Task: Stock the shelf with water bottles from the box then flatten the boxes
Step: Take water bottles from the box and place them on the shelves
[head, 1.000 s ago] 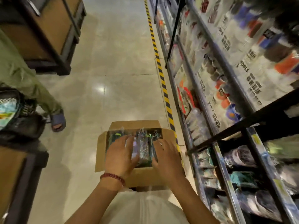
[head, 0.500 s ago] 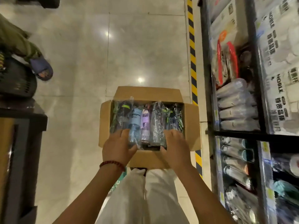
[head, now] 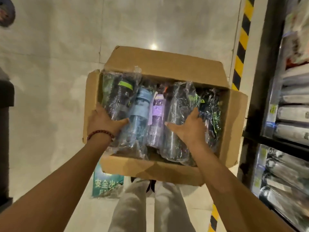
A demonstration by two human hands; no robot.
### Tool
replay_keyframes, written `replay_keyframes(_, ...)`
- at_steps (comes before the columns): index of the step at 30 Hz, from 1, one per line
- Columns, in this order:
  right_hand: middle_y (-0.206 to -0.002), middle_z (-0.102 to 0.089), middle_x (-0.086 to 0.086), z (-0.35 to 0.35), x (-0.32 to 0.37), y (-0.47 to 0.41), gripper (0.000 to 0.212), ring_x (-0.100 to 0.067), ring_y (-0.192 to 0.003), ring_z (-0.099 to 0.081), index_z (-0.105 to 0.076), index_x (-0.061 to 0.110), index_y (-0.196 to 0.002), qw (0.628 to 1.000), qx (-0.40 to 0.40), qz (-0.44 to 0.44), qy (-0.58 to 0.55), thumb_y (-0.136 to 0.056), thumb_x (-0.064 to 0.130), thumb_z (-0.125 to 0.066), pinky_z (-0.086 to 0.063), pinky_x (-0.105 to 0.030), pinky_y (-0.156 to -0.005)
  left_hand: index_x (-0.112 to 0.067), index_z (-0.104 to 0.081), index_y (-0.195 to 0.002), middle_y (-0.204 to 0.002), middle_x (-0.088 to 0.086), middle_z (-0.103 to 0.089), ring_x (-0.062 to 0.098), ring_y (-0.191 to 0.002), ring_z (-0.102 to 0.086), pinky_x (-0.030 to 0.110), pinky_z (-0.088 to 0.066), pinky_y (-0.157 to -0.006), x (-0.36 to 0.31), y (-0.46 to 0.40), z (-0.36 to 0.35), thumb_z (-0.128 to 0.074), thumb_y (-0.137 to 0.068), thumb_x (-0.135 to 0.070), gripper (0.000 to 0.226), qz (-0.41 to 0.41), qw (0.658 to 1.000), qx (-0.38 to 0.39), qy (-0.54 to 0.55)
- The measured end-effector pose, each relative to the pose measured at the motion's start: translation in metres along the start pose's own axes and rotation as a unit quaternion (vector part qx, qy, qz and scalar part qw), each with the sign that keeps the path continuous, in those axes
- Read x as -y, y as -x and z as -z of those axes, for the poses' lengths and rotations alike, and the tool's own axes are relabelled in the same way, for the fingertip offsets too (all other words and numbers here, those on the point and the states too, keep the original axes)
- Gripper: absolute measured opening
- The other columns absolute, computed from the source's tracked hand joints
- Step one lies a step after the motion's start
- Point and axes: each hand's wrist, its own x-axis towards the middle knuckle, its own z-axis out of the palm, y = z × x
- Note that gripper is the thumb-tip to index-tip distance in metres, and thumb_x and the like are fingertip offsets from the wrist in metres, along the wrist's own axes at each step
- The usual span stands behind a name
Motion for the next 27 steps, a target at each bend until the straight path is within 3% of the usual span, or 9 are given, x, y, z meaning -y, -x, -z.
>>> replay_keyframes(3,-0.154,-0.026,-0.018,-0.016,0.006,-0.015,0.125,-0.036,-0.134,-0.038,0.014,0.01,-0.15,0.995,0.024,-0.044,-0.084,-0.073,0.05,-0.076,-0.039,-0.041,-0.104,-0.009,-0.038,-0.132,-0.123,0.013,-0.058,0.034,-0.108,-0.057,0.044,-0.051,-0.087,0.001,-0.011,-0.013,-0.084,-0.057,-0.049,0.096,0.012,0.999,0.03,0.016)
replay_keyframes(6,-0.15,-0.03,-0.018,-0.03,0.008,-0.021,0.123,-0.036,-0.128,-0.043,0.008,0.013,-0.151,0.994,-0.02,-0.049,-0.096,-0.071,0.046,-0.08,-0.041,-0.042,-0.101,-0.008,-0.033,-0.134,-0.125,0.014,-0.057,0.034,-0.109,-0.057,0.041,-0.049,-0.085,-0.006,-0.017,-0.021,-0.085,-0.057,-0.046,0.1,0.025,0.999,0.034,0.013)
replay_keyframes(9,-0.142,-0.038,-0.015,-0.033,0.011,-0.02,0.116,-0.032,-0.112,-0.053,0.0,0.017,-0.15,0.993,-0.048,-0.049,-0.097,-0.071,0.042,-0.081,-0.047,-0.039,-0.086,-0.007,-0.035,-0.13,-0.12,0.013,-0.057,0.032,-0.104,-0.058,0.04,-0.05,-0.082,-0.008,-0.019,-0.024,-0.084,-0.057,-0.049,0.097,0.033,0.999,0.029,-0.013)
replay_keyframes(12,-0.139,-0.043,-0.01,-0.026,0.015,-0.017,0.11,-0.024,-0.098,-0.052,-0.004,0.019,-0.15,0.99,-0.043,-0.062,-0.119,-0.073,0.036,-0.08,-0.04,-0.03,-0.073,-0.007,-0.04,-0.123,-0.11,0.01,-0.06,0.03,-0.095,-0.06,0.037,-0.049,-0.075,-0.008,-0.017,-0.017,-0.083,-0.059,-0.047,0.087,0.035,0.999,0.036,-0.019)
replay_keyframes(16,-0.148,-0.034,-0.01,-0.014,0.019,0.001,0.112,-0.032,-0.126,-0.045,-0.001,0.017,-0.151,0.986,-0.03,-0.056,-0.151,-0.073,0.039,-0.078,-0.043,-0.039,-0.092,-0.007,-0.04,-0.126,-0.104,0.003,-0.054,0.023,-0.089,-0.053,0.034,-0.045,-0.076,-0.014,-0.006,0.005,-0.084,-0.061,-0.04,0.085,0.046,0.996,0.059,0.056)
replay_keyframes(20,-0.157,-0.021,-0.005,0.005,0.035,0.04,0.112,-0.028,-0.139,-0.03,0.004,0.019,-0.152,0.976,-0.013,-0.023,-0.216,-0.076,0.034,-0.077,-0.032,-0.044,-0.108,-0.011,-0.046,-0.122,-0.107,0.004,-0.06,0.021,-0.088,-0.057,0.035,-0.051,-0.08,-0.019,0.028,0.03,-0.085,-0.057,-0.033,0.079,0.02,0.985,0.042,0.168)
replay_keyframes(24,-0.157,-0.019,-0.002,0.041,0.052,0.087,0.109,-0.024,-0.141,-0.026,0.003,0.022,-0.152,0.962,-0.015,0.014,-0.272,-0.077,0.03,-0.076,-0.029,-0.039,-0.109,-0.015,-0.051,-0.115,-0.1,0.0,-0.065,0.021,-0.088,-0.064,0.042,-0.055,-0.081,-0.034,0.069,0.066,-0.088,-0.052,-0.03,0.074,-0.012,0.969,0.034,0.245)
replay_keyframes(27,-0.156,-0.022,0.0,0.077,0.063,0.127,0.11,-0.023,-0.14,-0.028,0.002,0.024,-0.152,0.957,-0.037,0.045,-0.284,-0.076,0.031,-0.077,-0.03,-0.038,-0.107,-0.016,-0.052,-0.116,-0.1,0.0,-0.066,0.019,-0.088,-0.064,0.039,-0.056,-0.079,-0.05,0.103,0.099,-0.09,-0.051,-0.031,0.077,-0.046,0.96,0.026,0.276)
